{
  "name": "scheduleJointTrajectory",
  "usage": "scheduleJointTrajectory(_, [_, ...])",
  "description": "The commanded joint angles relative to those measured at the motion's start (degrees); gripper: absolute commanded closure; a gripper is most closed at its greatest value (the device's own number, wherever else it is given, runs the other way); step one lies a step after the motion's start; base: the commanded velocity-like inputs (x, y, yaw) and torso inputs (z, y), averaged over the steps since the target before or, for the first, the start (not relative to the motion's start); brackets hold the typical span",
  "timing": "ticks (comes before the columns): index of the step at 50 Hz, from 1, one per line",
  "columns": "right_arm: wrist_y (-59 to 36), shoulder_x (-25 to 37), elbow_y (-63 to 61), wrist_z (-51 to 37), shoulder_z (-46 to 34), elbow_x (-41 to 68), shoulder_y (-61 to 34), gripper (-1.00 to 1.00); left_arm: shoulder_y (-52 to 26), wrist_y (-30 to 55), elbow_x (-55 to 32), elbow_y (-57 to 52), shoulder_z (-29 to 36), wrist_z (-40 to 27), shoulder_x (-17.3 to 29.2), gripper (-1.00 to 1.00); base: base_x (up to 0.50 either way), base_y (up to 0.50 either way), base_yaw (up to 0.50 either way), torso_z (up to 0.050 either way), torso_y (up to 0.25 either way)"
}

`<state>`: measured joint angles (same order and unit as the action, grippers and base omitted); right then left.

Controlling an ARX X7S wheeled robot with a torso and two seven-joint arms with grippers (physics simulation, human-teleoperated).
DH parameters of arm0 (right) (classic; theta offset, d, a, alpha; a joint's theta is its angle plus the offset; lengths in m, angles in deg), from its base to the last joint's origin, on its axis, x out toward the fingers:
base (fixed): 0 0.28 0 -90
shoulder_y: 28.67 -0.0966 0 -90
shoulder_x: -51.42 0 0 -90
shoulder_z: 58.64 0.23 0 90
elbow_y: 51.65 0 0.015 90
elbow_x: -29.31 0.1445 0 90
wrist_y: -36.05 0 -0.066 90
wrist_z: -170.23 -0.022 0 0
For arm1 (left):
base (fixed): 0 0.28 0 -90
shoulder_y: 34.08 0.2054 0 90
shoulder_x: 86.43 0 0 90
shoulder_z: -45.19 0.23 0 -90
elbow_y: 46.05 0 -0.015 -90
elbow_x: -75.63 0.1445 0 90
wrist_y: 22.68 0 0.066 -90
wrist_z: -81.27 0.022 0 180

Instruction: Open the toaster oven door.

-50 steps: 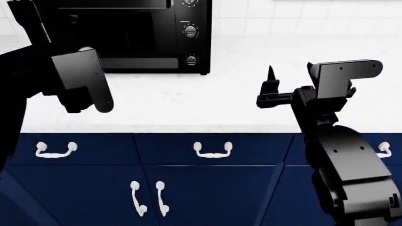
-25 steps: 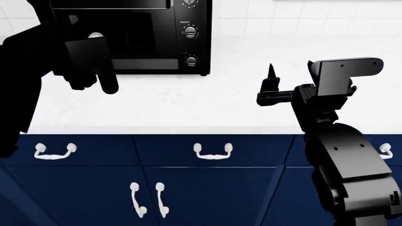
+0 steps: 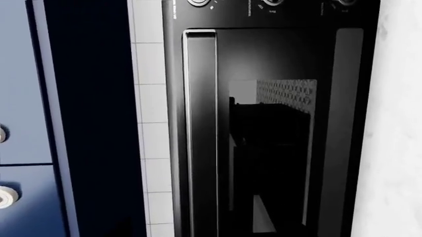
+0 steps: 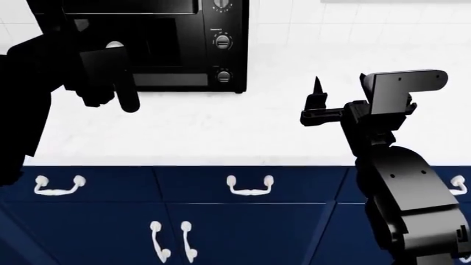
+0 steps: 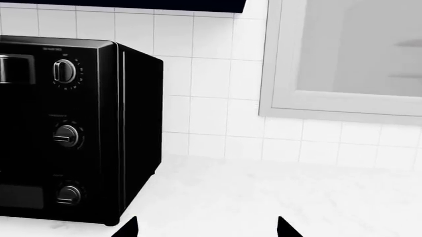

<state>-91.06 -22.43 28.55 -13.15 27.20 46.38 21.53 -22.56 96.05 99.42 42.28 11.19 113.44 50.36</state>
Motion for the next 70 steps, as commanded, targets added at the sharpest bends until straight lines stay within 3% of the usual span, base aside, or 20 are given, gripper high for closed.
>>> scheduleJointTrajectory(1, [-0.1, 0.1, -0.3, -0.3, -0.1, 0.3, 0.1, -1.0, 0.0, -0.1, 0.1, 0.0, 0.0, 0.1, 0.1, -1.0, 0.08, 0.0, 0.0, 0.0, 0.0])
scheduleJointTrajectory(70, [1.1, 0.8, -0.3, -1.6, 0.3, 2.1, 0.8, -1.0, -0.2, -1.1, 0.9, 0.0, 0.6, 0.8, 0.3, -1.0, 0.14, 0.0, 0.0, 0.0, 0.0])
